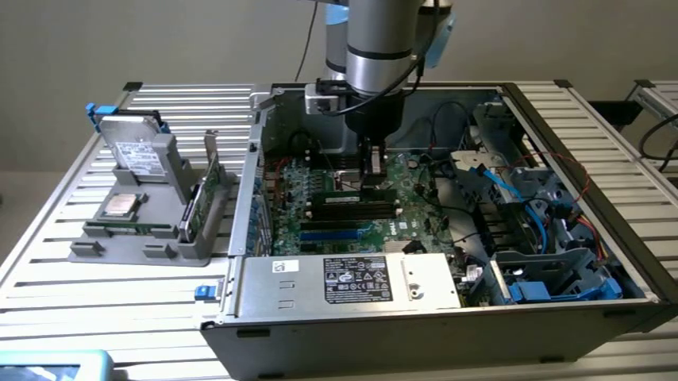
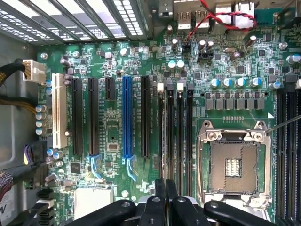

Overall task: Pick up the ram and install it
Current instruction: 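Insert the ram into the slot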

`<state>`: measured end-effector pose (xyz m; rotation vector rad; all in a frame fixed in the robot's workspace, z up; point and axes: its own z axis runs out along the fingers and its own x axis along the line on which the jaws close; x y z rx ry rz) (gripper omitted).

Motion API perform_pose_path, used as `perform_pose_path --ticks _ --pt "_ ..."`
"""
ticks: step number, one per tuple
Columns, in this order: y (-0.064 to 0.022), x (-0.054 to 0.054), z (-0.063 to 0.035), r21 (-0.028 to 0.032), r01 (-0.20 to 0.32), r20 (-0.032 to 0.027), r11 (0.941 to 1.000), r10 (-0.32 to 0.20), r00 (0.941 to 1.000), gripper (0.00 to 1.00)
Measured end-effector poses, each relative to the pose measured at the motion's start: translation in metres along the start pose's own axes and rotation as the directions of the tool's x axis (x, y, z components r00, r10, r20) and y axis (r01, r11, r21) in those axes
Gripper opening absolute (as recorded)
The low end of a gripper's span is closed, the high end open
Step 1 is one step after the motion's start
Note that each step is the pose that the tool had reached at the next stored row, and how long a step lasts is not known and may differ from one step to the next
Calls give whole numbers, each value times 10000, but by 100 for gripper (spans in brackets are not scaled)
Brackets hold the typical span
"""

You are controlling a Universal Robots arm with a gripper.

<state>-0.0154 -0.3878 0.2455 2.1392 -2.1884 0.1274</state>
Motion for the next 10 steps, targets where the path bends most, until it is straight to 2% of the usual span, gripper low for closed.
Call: perform_pose_path --ticks 2,6,10 --pt "-15 8 1 -177 21 11 9998 -20 10000 12" --pt "-63 15 2 -236 27 20 9997 -27 10000 12" --pt "-78 15 2 -361 42 17 9993 -41 10000 12"
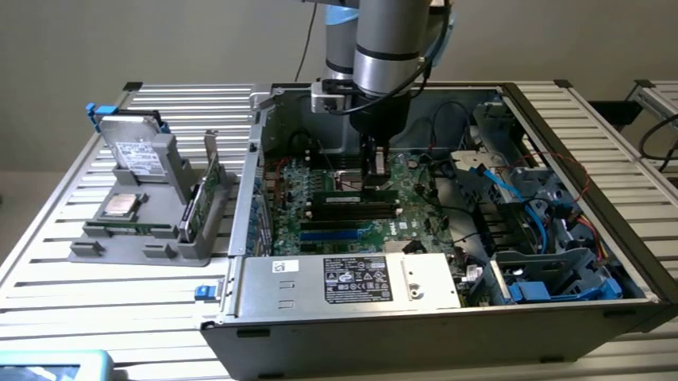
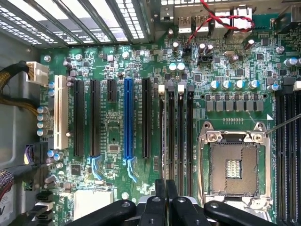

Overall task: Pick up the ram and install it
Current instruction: 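Insert the ram into the slot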

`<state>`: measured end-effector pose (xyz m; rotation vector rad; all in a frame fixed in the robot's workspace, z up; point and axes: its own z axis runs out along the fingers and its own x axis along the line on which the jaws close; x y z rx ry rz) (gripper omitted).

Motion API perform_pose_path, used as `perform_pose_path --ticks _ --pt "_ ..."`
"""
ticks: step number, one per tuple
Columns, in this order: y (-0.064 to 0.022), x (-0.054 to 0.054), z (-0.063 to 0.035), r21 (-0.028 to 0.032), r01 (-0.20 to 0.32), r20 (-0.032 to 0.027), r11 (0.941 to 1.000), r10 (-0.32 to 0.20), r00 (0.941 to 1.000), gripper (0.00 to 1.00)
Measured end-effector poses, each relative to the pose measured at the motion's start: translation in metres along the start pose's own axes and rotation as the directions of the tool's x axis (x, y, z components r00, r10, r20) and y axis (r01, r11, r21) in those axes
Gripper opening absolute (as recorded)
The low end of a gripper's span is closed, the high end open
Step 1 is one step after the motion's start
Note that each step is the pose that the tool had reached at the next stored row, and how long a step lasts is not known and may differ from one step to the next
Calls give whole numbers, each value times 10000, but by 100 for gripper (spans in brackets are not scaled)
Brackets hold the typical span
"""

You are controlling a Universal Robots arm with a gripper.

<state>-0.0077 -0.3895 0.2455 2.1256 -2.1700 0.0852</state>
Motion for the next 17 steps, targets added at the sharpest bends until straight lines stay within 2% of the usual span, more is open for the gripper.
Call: perform_pose_path --ticks 3,10,17 --pt "-2 0 3 -34 4 -2 10000 -4 10000 12" --pt "-4 -3 8 -34 4 -7 10000 -4 10000 12" --pt "-3 -21 15 -31 -2 -125 10000 2 9999 12"
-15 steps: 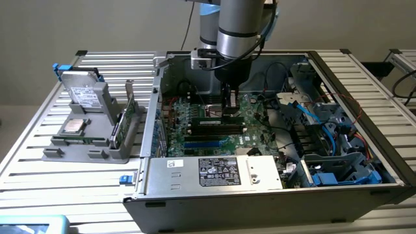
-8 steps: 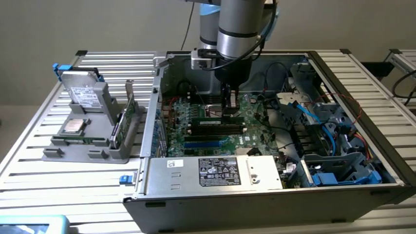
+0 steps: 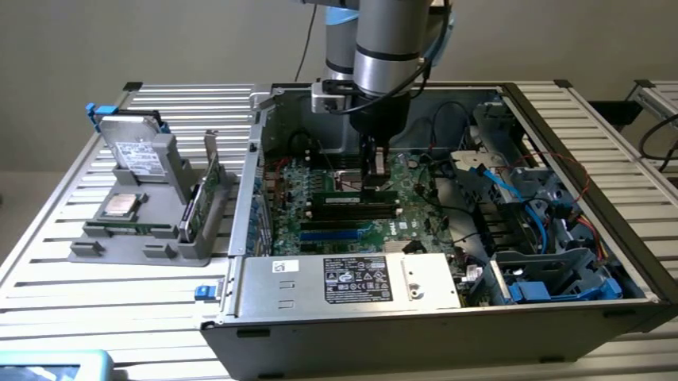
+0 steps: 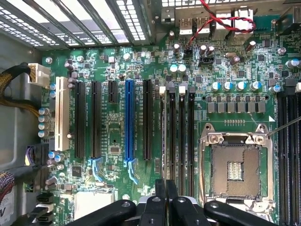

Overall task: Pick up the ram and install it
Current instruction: 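Insert the ram into the slot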

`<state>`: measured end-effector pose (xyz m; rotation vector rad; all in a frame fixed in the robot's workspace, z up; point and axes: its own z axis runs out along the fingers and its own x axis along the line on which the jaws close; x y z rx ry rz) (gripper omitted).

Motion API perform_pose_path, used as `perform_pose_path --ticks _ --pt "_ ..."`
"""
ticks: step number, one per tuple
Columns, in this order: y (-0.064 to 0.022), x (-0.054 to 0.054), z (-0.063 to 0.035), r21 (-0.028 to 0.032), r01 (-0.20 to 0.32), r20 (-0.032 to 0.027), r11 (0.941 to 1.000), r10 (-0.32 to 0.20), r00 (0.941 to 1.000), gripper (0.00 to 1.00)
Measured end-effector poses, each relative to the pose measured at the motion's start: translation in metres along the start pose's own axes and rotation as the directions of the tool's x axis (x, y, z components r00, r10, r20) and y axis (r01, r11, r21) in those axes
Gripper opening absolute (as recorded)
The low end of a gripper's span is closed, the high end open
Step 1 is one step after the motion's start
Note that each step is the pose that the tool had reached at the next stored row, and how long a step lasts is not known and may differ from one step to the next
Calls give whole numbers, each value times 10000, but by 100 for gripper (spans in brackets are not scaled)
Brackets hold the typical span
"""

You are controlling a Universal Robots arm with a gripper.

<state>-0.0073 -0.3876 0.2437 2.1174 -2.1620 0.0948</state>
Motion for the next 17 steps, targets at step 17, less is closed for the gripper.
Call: perform_pose_path --ticks 17 --pt "14 -32 29 157 -22 -114 9999 24 9999 12"
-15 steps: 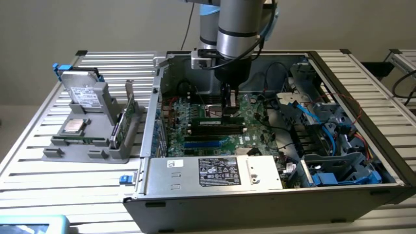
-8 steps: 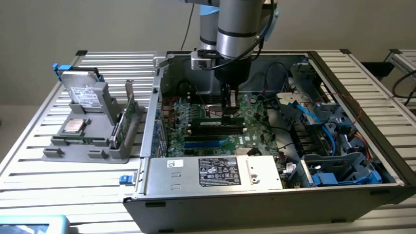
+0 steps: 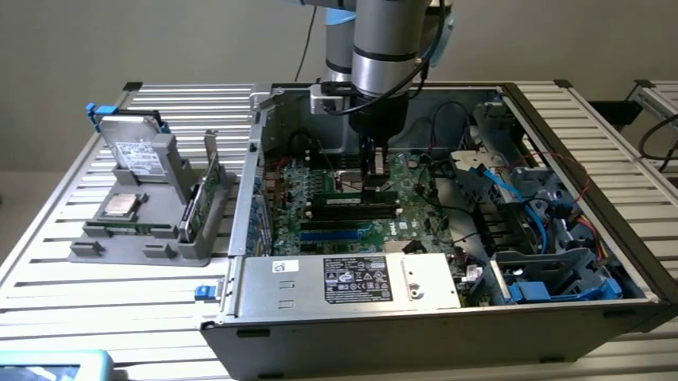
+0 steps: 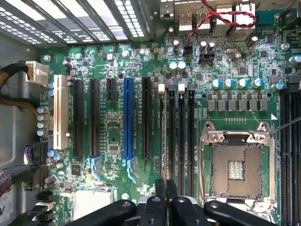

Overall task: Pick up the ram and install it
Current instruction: 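Insert the ram into the slot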

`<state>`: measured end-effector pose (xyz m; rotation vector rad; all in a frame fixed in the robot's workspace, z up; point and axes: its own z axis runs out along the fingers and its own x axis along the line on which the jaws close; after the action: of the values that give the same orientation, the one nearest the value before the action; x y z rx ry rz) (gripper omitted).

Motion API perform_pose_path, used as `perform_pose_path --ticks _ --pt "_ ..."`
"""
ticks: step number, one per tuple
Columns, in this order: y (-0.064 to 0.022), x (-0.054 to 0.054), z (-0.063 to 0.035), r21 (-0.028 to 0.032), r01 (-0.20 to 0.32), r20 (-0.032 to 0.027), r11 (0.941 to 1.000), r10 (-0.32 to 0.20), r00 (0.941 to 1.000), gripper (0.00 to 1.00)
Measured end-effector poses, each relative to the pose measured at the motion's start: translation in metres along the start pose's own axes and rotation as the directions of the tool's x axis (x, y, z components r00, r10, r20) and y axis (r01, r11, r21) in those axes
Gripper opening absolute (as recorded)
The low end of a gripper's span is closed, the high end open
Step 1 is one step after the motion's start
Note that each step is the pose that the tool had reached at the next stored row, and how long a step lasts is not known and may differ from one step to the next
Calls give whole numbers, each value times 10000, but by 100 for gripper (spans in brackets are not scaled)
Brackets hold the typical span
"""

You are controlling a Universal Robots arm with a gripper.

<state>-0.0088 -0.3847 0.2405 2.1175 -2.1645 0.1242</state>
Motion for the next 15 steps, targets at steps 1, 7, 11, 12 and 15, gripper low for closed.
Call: perform_pose_path --ticks 1,7,11,12,15 --pt "4 -1 7 54 -9 3 10000 9 10000 12" --pt "27 -3 31 195 -28 -1 9998 28 10000 12" --pt "33 -3 33 196 -27 0 9998 27 10000 12" --pt "34 -3 34 196 -27 0 9998 27 10000 12" --pt "34 -4 35 197 -28 1 9998 28 10000 12"
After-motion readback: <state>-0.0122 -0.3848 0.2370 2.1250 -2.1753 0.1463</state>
